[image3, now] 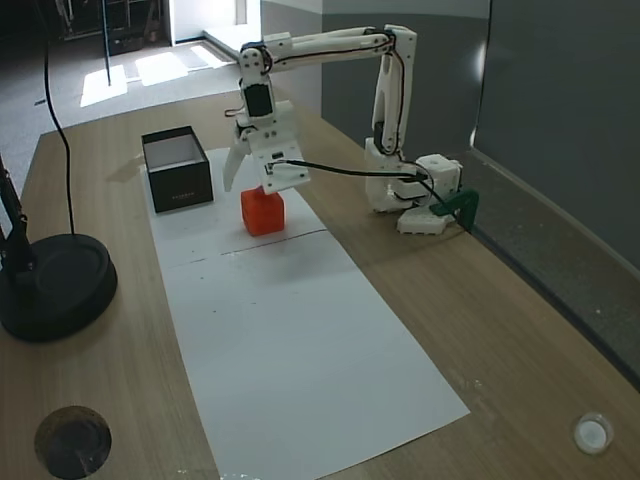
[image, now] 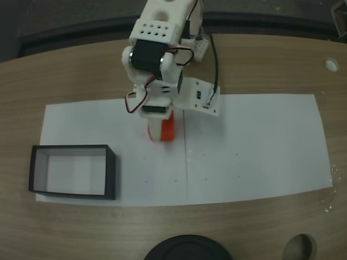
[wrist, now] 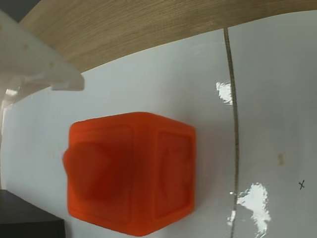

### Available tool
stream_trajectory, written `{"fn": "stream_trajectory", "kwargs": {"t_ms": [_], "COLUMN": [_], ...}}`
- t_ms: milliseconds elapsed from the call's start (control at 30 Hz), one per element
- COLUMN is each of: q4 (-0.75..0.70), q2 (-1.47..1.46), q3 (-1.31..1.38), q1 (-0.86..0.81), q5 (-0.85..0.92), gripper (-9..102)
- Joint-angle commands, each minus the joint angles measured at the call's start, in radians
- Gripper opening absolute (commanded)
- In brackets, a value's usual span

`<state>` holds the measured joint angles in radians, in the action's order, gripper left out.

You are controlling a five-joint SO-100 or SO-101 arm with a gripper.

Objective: Grab a orange square and put it in the box.

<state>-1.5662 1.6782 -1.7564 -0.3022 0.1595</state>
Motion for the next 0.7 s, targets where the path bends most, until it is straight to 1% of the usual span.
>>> {"fn": "stream_trajectory", "kwargs": {"t_ms": [0,367,667], "q4": [0.026,0.161,0.202], "q2": [0.015,0.015,0.000], "q3": [-0.028,-0.178,-0.187], "q1": [-0.002,0.003,0.005], "q5": [0.000,0.000,0.002], "gripper": [37,37,36]}}
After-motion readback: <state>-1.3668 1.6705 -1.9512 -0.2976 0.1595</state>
